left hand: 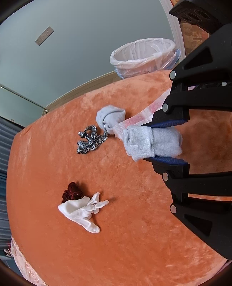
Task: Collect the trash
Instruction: 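Carry the grey sock and pink strip over the bin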
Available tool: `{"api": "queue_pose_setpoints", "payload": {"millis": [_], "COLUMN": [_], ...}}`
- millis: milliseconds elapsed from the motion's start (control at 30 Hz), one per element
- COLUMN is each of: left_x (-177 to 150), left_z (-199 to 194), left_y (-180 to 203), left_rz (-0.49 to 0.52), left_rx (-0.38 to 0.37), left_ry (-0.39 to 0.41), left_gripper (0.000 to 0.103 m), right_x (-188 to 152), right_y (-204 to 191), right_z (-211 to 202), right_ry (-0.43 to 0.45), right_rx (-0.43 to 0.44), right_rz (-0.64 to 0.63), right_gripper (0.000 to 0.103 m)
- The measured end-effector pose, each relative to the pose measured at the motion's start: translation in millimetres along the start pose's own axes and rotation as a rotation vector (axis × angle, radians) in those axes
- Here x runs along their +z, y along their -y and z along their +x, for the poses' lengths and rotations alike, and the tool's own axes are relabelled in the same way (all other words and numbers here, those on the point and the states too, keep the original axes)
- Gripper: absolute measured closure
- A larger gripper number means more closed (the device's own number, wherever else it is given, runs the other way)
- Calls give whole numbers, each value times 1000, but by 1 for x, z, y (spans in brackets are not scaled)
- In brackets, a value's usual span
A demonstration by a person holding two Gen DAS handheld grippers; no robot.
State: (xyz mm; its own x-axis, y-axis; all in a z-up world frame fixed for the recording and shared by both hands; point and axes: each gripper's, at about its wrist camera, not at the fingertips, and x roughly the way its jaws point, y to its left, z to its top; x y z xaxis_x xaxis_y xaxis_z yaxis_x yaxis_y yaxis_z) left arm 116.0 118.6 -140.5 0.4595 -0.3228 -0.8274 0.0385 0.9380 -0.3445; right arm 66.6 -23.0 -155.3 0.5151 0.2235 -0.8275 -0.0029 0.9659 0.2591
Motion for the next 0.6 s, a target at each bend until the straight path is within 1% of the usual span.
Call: {"api": "queue_pose_setpoints", "payload": {"millis": [300, 500, 600], "left_x": [-13, -19, -22], "left_z": [-39, -55, -61], "left_y": [34, 62, 78], "left_rz": [74, 132, 161], "left_rx": [-13, -27, -35], "left_ry": [51, 80, 87], "left_gripper": [76, 76, 76], "right_x": [5, 9, 11], "right_y": [12, 28, 37], "right_z": [-62, -98, -110], "right_ry": [119, 192, 219], "right_rx": [1, -15, -22], "right_rz": [19, 44, 57], "right_gripper": [86, 86, 86]}}
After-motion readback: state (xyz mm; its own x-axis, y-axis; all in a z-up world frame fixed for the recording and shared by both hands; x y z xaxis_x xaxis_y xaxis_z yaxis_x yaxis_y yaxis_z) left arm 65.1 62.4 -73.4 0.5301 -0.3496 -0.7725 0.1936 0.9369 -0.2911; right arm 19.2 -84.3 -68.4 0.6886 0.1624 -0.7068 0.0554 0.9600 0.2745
